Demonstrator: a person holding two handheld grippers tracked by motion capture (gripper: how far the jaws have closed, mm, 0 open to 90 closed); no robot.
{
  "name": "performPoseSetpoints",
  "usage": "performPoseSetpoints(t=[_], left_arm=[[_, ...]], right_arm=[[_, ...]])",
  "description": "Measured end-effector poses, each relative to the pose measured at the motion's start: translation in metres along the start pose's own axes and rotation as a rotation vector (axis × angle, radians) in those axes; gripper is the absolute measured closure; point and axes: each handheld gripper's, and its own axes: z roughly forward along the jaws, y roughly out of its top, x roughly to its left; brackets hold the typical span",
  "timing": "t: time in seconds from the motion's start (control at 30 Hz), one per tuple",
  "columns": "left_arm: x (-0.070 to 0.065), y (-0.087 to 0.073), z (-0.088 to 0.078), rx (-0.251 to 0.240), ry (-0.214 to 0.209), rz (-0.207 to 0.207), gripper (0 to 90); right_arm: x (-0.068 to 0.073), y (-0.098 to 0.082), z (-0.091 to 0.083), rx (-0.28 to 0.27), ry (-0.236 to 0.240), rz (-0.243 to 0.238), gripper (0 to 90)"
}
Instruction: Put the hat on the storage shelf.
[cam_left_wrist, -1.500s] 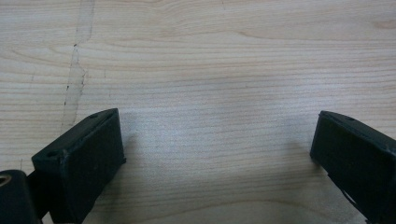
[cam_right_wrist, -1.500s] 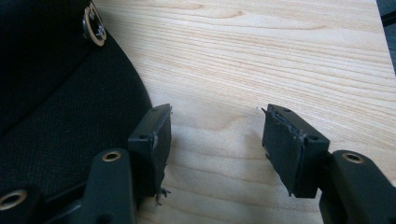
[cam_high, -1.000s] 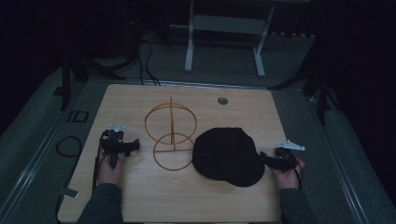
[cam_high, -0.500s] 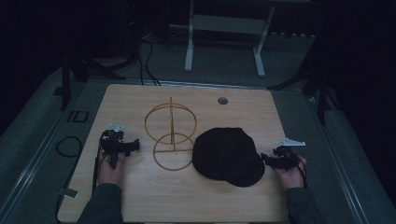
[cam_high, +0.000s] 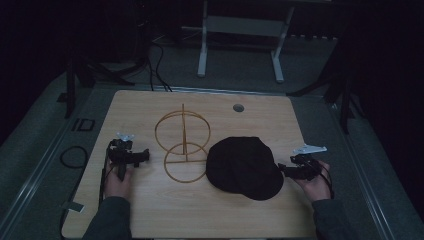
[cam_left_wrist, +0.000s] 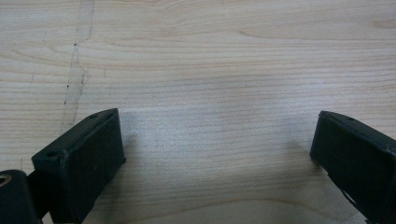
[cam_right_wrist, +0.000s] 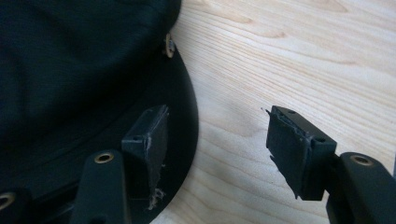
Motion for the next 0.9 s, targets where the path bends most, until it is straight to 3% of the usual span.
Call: performPoseSetpoints(t=[0.53,0.9], left_arm=[[0.000,0.000,0.000,-0.001,0.000,0.001,2.3],[0.000,0.000,0.000,0.000,-0.001,0.002,2.3]], right_arm=[[0.019,0.030,-0.028,-0.015,0.050,-0.133,38.1],[0.040,0.058,-0.031,0.010,0.113,-0.253,35.2]])
